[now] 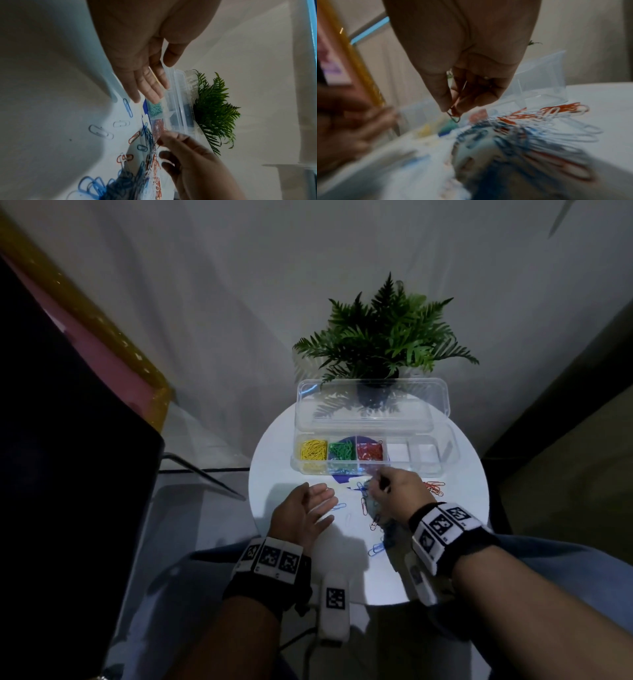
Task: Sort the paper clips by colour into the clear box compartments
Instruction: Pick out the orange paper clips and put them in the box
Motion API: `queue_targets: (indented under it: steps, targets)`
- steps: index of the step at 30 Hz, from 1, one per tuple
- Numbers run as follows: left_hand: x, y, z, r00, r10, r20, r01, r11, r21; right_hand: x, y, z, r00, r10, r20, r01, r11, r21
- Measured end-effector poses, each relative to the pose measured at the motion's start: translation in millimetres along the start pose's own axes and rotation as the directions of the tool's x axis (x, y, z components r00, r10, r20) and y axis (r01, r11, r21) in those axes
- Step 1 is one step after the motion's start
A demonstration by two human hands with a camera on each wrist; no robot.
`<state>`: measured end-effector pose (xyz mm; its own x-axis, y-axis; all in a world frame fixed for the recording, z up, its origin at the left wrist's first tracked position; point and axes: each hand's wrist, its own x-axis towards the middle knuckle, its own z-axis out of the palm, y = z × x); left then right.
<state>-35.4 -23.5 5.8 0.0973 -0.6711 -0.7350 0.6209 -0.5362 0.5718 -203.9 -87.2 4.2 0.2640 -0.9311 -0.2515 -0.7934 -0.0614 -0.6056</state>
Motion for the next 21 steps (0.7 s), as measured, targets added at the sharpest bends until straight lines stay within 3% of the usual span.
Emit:
queue_targets:
  steps: [3, 5, 7, 9, 12, 14, 17, 21]
  targets:
    - [1.0, 0.1, 4.1, 0.999, -0.039, 0.037, 0.043, 0.992, -0.117, -10.0, -20.4, -7.6, 0.99, -0.125, 0.071, 0.094, 0.937, 0.337]
    - [-1.3, -2.8, 8.5, 0.989, -0.07, 0.129, 0.095, 0.976, -0.197, -12.6, -36.4, -7.8, 0.959, -0.232, 0.165, 0.161, 0.92, 0.358]
    - [-0.2, -6.5, 12.2, 0.979, -0.065, 0.191, 0.119, 0.951, -0.286, -12.4, -47.6, -5.5, 0.944, -0.28, 0.173, 0.233, 0.94, 0.25]
    - [0.1, -8.8, 13.9, 0.98, -0.046, 0.195, 0.103, 0.95, -0.295, -8.5, -47.3, -5.3, 0.96, -0.272, 0.064, 0.251, 0.94, 0.23]
    - [-1.4, -2.6, 12.0, 0.993, -0.054, 0.105, 0.076, 0.974, -0.215, -2.5, -27.9, -7.8, 0.979, -0.2, -0.04, 0.204, 0.97, 0.132]
    - [1.1, 0.8, 7.7, 0.997, -0.056, 0.053, 0.065, 0.98, -0.191, -1.1, -10.1, -4.0, 0.984, -0.149, 0.101, 0.155, 0.986, -0.06]
    - [-0.3, 2.1, 6.4, 0.998, -0.047, 0.053, 0.056, 0.98, -0.189, -3.4, 9.2, 7.6, 0.938, -0.115, 0.326, 0.221, 0.925, -0.309]
    - [-0.9, 1.7, 6.3, 0.997, -0.052, 0.049, 0.059, 0.985, -0.161, 0.3, 9.7, 10.5, 0.926, -0.176, 0.335, 0.293, 0.893, -0.34]
